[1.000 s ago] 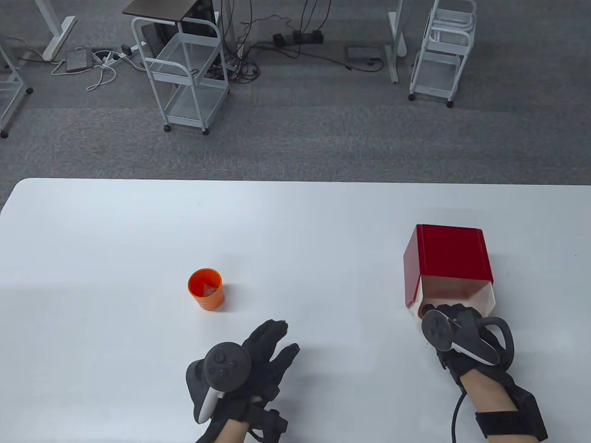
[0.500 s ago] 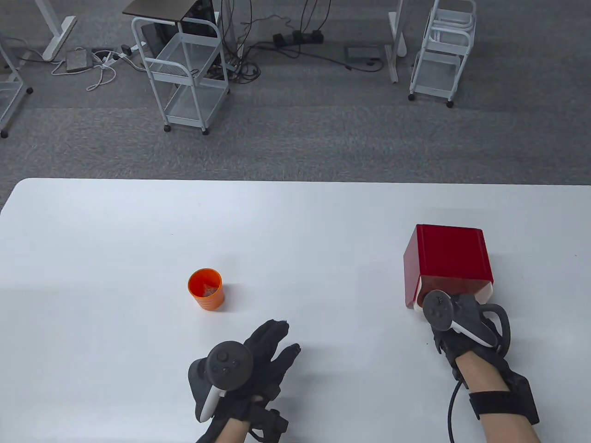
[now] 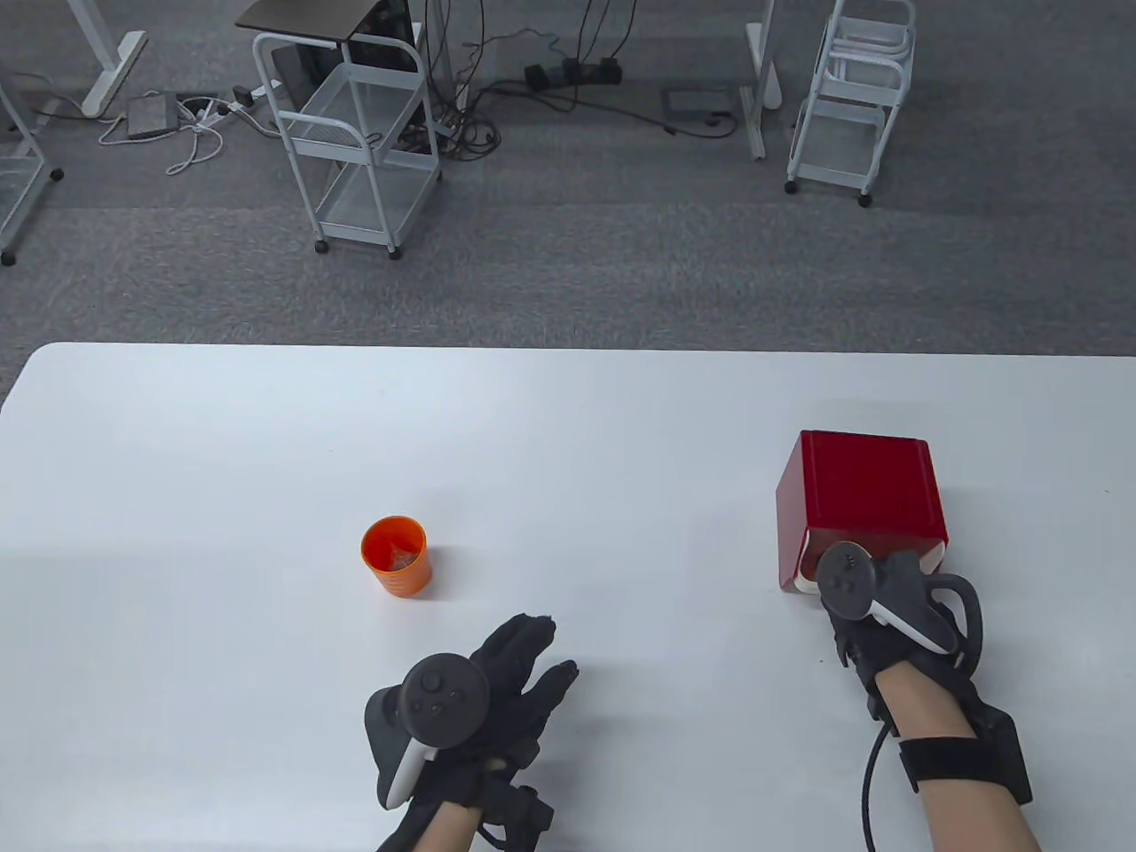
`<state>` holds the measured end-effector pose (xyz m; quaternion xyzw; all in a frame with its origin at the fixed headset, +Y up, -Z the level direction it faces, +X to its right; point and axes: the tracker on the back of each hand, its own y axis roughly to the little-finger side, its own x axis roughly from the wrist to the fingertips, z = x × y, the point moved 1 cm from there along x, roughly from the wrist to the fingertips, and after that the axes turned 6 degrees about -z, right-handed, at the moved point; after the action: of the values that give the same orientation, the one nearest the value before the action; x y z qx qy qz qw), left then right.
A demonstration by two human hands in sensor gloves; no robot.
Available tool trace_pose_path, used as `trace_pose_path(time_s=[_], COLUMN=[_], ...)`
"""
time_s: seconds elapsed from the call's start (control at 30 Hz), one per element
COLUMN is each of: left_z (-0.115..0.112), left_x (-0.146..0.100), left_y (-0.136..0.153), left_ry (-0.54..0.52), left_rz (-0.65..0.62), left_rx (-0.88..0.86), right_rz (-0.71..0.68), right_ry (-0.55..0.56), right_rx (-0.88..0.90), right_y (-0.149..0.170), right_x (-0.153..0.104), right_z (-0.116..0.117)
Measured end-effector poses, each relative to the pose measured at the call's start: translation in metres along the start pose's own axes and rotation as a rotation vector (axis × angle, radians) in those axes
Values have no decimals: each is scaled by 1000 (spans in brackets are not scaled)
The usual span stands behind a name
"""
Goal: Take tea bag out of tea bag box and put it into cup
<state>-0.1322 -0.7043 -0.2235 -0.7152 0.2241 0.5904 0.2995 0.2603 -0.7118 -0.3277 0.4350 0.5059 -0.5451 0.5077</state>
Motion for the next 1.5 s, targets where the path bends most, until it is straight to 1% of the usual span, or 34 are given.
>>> trace_pose_path(time_s=[0.27, 0.33, 0.47, 0.67, 0.83, 0.9, 1.17, 1.5], left_z=[0, 0, 1, 1, 0, 0, 0, -2], left_x=[0, 0, 0, 0, 0, -1, 0, 1], left_y=[1, 1, 2, 2, 2, 2, 2, 2], left_ry=[3, 3, 1, 9, 16, 15, 22, 36], left_rz=[6, 6, 4, -5, -11, -14, -11, -10], left_rx=[-18, -24, -31, -41, -39, -40, -41, -19], right_rz=[-73, -94, -142, -192, -208, -211, -194, -200], right_ry=[133, 161, 202, 209, 205, 186, 145, 156], right_rx=[106, 167, 315, 506, 596, 645, 676, 680], right_y=[-3, -7, -17, -32, -40, -42, -38, -35], right_x=[-36, -46, -65, -88, -96, -97, -96, -95], right_z=[-36, -44, -50, -40, -24, -15, 6, 7])
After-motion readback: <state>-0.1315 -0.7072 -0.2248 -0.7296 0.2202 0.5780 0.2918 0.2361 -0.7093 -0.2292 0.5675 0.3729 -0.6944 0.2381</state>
